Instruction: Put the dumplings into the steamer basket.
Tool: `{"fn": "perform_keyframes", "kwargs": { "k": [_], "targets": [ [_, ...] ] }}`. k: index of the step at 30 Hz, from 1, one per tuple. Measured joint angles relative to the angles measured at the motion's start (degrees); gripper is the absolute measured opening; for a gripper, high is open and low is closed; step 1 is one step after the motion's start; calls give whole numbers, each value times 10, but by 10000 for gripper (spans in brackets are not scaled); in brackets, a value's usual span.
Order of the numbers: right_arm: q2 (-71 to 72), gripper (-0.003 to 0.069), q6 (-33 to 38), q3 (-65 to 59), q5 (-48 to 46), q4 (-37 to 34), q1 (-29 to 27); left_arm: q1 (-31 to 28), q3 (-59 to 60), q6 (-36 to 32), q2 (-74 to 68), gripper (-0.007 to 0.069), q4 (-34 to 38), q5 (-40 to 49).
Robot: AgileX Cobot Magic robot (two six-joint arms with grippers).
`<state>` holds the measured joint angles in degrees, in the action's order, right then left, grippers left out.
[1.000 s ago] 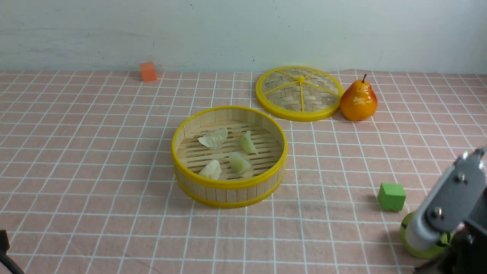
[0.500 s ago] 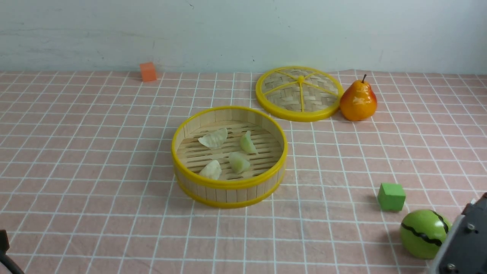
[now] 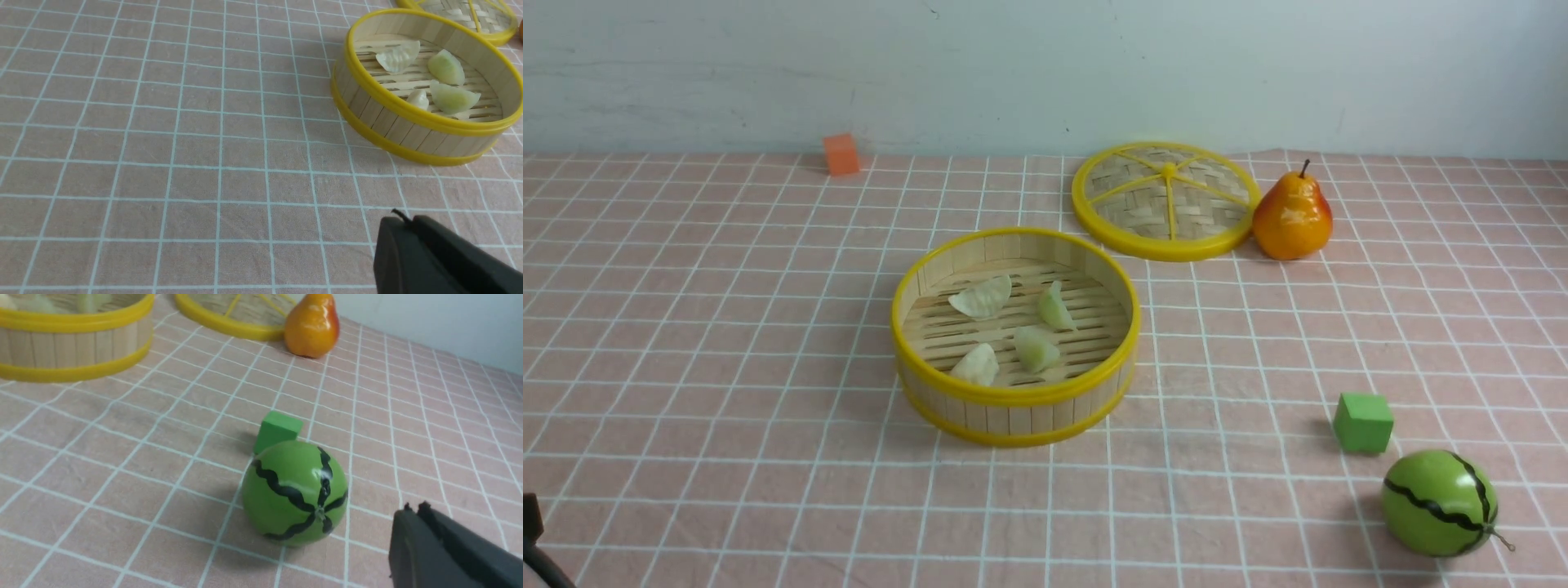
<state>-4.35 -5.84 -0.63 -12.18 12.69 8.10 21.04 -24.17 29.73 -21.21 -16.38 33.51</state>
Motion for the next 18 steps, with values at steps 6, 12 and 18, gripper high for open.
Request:
{"fn": "perform_keyframes", "kwargs": {
  "k": [6, 12, 18],
  "targets": [
    [49, -3, 42, -8, -58, -121, -22, 0, 0, 0, 1, 29, 0, 1],
    [49, -3, 58, -4, -93, -143, -22, 0, 0, 0, 1, 36, 0, 1],
    [49, -3, 58, -3, -99, -127, -22, 0, 0, 0, 1, 38, 0, 1]
  ]
}}
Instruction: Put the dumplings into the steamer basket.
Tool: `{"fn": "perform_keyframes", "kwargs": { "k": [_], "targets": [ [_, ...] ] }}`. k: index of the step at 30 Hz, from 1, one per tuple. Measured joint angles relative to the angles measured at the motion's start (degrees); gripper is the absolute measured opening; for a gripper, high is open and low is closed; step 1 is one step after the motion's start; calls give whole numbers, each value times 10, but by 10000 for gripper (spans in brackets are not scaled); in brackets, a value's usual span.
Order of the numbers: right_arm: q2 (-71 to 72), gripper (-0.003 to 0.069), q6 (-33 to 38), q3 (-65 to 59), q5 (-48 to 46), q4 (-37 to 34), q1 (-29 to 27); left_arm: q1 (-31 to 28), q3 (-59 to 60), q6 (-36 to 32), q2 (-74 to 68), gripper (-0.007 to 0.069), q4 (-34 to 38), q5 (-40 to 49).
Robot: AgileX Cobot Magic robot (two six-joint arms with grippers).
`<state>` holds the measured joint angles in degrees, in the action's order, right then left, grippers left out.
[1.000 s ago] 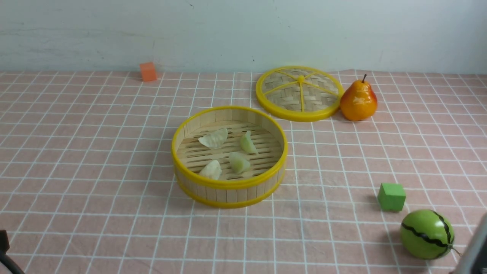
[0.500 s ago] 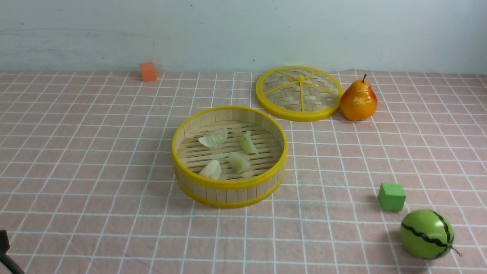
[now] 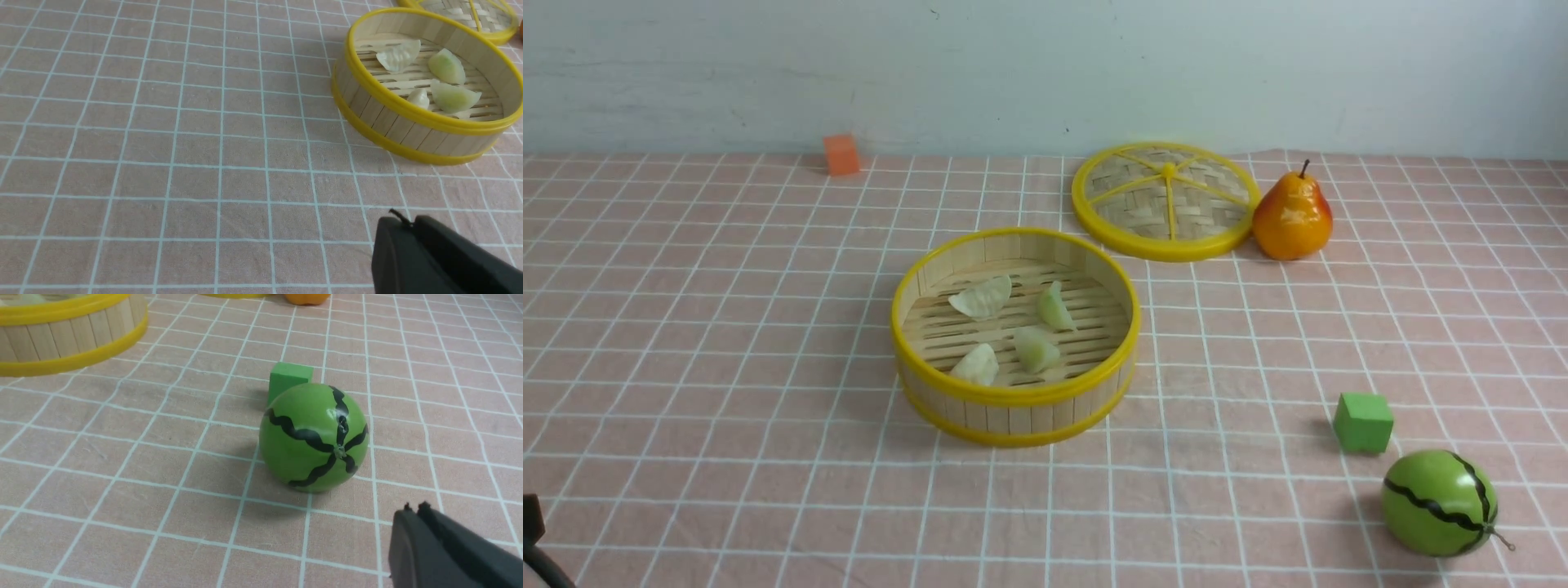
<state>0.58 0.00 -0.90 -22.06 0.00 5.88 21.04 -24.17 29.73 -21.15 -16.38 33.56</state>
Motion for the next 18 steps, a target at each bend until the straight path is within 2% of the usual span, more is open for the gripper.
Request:
{"fn": "perform_keyframes", "kwargs": {
  "k": [18],
  "targets": [
    [0, 13, 0, 0, -1, 4, 0, 0, 9, 0, 13, 50, 0, -3]
  ]
}}
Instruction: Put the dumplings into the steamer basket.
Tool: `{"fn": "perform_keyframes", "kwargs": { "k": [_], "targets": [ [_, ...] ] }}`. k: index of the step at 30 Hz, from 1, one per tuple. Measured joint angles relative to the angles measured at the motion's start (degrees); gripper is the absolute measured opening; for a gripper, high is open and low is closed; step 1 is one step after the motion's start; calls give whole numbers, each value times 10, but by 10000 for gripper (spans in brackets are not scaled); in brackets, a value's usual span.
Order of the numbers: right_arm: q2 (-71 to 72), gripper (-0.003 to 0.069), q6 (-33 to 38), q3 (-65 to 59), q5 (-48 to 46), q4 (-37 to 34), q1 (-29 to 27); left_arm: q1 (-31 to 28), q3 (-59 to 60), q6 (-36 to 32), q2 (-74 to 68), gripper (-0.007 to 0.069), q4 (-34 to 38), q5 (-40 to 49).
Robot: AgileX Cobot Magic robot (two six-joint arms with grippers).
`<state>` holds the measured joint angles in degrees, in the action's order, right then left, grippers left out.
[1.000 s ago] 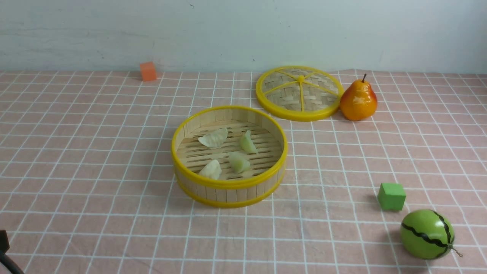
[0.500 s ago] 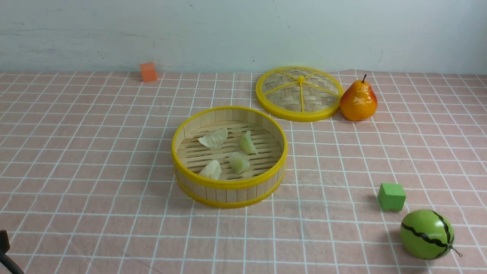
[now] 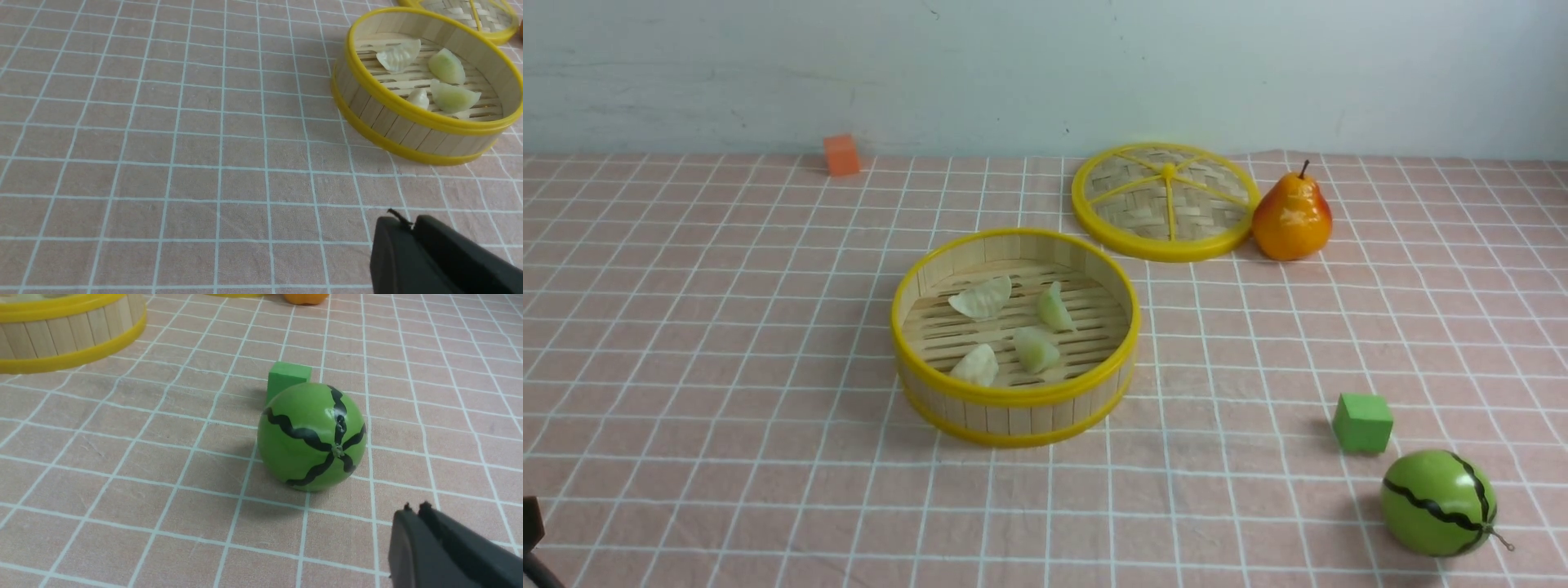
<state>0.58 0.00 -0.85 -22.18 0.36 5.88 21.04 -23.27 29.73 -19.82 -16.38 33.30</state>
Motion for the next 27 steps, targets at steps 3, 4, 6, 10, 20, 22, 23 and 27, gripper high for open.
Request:
{"fn": "perform_keyframes", "kwargs": {
  "k": [3, 4, 6, 10, 20, 22, 23, 27],
  "targets": [
    [0, 15, 0, 0, 0, 1, 0, 0, 25, 0, 45, 55, 0, -2],
    [0, 18, 0, 0, 0, 1, 0, 0, 44, 0, 74, 57, 0, -1],
    [0, 20, 0, 0, 0, 1, 0, 0, 56, 0, 94, 57, 0, 0],
    [0, 25, 0, 0, 0, 2, 0, -32, 110, 0, 197, 54, 13, -27],
    [0, 31, 0, 0, 0, 2, 0, -160, 245, -101, 204, -14, 161, -164],
    [0, 31, 0, 0, 0, 2, 0, -161, 247, -130, 204, -14, 180, -135],
    [0, 31, 0, 0, 0, 2, 0, -161, 247, -137, 204, -14, 181, -129],
    [0, 34, 0, 0, 0, 2, 0, -162, 250, -198, 204, -14, 196, -106]
  ]
}}
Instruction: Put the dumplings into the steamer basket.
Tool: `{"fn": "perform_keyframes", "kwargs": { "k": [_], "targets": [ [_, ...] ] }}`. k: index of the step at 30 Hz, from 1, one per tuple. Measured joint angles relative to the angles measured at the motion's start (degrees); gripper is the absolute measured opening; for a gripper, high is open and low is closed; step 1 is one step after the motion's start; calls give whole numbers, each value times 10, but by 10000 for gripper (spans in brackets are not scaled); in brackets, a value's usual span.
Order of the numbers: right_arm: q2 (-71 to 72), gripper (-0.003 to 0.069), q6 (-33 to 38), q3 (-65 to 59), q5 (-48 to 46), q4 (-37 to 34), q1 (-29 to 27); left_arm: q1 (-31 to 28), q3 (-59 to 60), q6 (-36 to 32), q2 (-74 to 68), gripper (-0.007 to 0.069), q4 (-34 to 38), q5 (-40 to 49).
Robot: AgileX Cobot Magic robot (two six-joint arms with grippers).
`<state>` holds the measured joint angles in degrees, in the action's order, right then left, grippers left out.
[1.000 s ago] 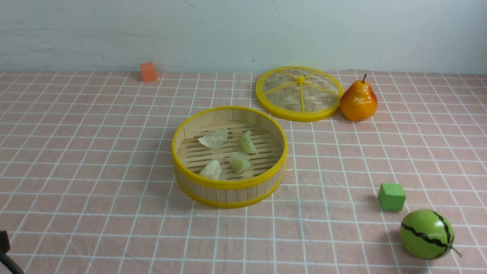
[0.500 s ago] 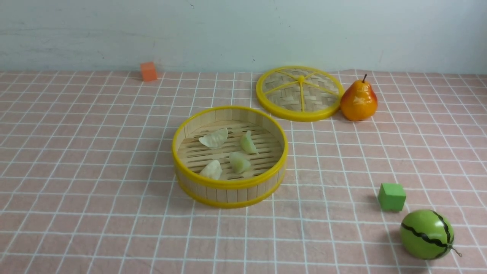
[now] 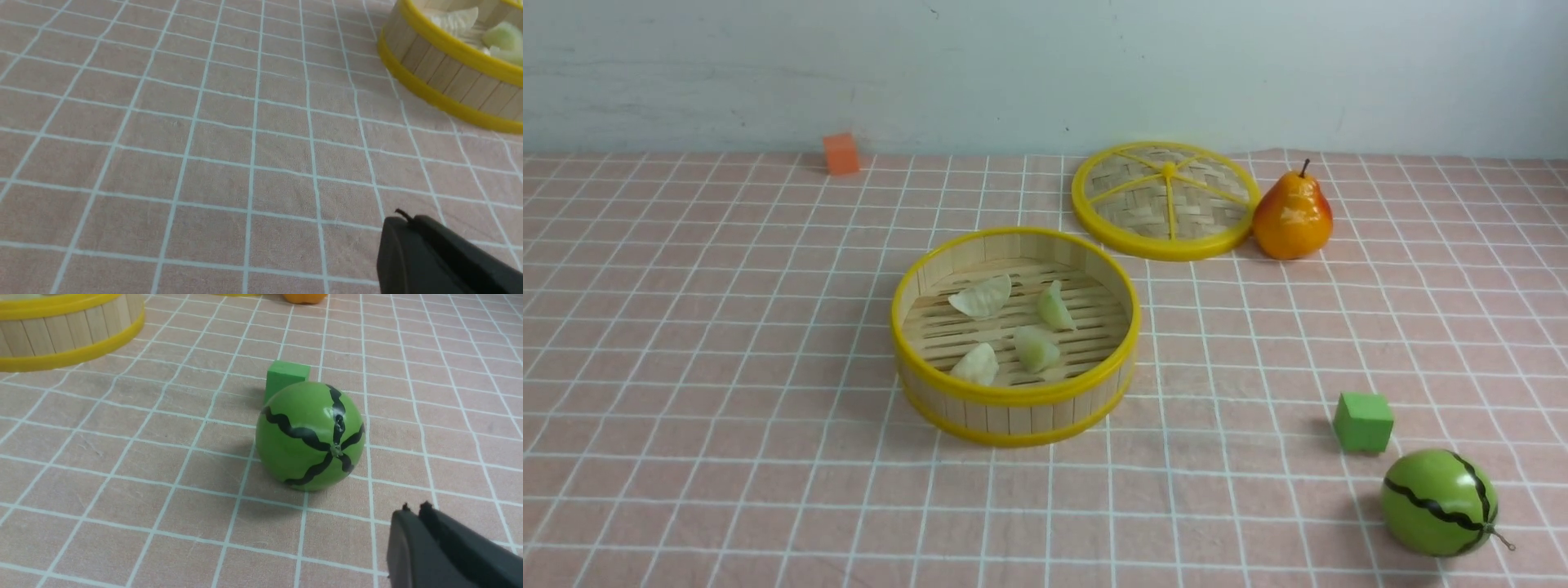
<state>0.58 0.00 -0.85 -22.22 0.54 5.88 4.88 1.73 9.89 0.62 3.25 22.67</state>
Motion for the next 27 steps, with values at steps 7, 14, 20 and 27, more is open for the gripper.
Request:
{"fn": "perform_keyframes", "kwargs": {
  "k": [7, 14, 20, 27],
  "targets": [
    [0, 43, 0, 0, 0, 0, 0, 0, 0, -10, 0, -14, 2, 2],
    [0, 50, 0, 0, 0, 0, 0, 0, 0, -10, 0, -14, 2, 2],
    [0, 51, 0, 0, 0, 0, 0, 0, 0, -10, 0, -14, 2, 2],
    [0, 51, 0, 0, 0, 0, 0, 0, 0, -10, 0, -14, 2, 2]
  ]
}}
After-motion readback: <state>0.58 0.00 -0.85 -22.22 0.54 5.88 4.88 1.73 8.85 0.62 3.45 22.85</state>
